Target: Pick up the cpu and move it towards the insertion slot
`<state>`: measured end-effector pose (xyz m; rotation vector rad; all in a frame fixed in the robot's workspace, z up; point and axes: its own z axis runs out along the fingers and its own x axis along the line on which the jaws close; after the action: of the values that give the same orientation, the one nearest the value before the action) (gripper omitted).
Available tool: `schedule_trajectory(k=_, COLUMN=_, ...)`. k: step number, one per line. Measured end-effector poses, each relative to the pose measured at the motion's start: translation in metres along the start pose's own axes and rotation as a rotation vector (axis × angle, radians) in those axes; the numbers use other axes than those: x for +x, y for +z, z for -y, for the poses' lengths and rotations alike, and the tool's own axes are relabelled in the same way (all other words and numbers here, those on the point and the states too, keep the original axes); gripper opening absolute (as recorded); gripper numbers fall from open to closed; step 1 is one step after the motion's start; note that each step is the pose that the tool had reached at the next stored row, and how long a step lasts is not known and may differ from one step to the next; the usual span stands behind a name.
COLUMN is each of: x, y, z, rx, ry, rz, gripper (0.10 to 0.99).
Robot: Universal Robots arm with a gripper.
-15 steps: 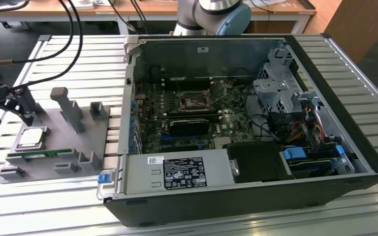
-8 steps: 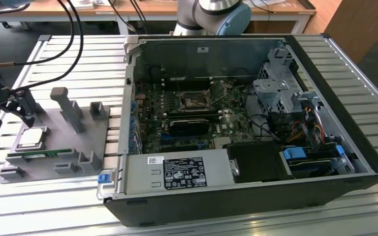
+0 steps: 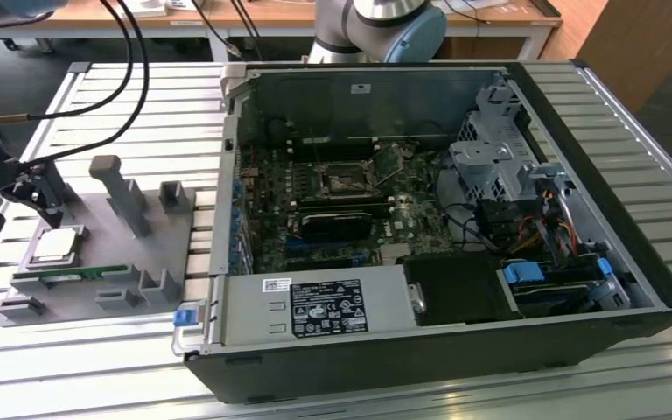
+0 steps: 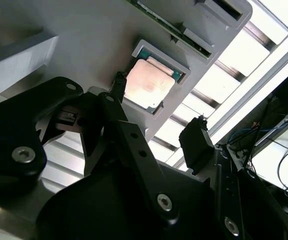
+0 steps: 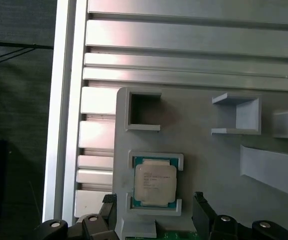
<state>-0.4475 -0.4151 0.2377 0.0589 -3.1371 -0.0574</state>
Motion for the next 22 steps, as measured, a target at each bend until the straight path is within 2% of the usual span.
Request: schedule_trajectory(k=22, x=-0.0004, y=0.0276, z=0.0011, rx=0.0, ry=-0.018, rz=-0.0006, gripper=0.706)
